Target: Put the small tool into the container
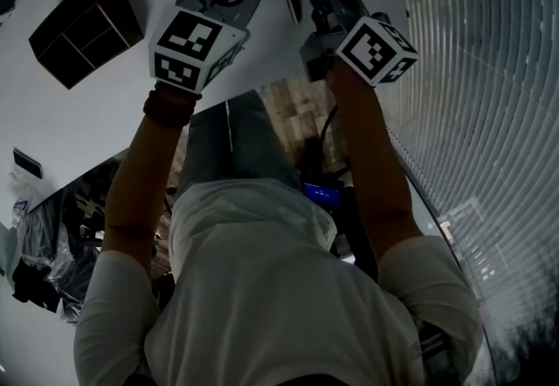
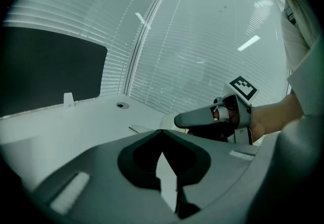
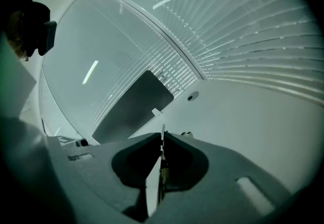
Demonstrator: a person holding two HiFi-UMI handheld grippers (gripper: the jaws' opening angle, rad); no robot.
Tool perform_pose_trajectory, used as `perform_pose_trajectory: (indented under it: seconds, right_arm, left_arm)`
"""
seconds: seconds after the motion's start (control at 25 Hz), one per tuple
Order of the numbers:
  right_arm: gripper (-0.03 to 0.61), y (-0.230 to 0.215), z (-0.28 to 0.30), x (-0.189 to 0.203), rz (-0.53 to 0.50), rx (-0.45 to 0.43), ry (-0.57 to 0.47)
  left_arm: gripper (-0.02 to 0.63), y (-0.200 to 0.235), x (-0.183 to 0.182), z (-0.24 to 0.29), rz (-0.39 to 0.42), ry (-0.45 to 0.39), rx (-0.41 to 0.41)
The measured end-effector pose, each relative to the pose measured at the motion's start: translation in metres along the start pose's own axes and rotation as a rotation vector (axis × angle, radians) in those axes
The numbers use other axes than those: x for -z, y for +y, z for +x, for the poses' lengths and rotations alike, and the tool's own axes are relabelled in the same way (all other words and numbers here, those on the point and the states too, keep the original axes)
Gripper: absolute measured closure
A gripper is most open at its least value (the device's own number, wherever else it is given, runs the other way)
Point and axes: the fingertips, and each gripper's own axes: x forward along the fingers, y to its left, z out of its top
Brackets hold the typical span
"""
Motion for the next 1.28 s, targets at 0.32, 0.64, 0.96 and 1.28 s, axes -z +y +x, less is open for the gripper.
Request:
perform_pose_trajectory:
  seconds: [0.32,0.64,0.96,1.28]
  right_arm:
    - [0.561,0.012,-0.006,-0.005,-0.009,-0.016,-0.012]
    - [0.561,0.034,-0.019,-0.016,-0.022,-0.038,-0.039]
    - [0.562,0.065,-0.036,-0.027,-0.045,-0.062,-0.069]
    - [0.563,0.087,-0.055,-0.035,-0.06,-0.09,-0.099]
  left_arm:
    - [0.611,-0.001,-0.003,-0.016,-0.013,-0.004,-0.019]
    - [0.611,-0.004,-0.022,-0.036,-0.004,-0.046,-0.043]
    - [0.611,-0.013,-0.038,-0.061,0.006,-0.077,-0.057]
    - [0.611,-0.027,-0.051,-0.079,0.006,-0.128,-0.072]
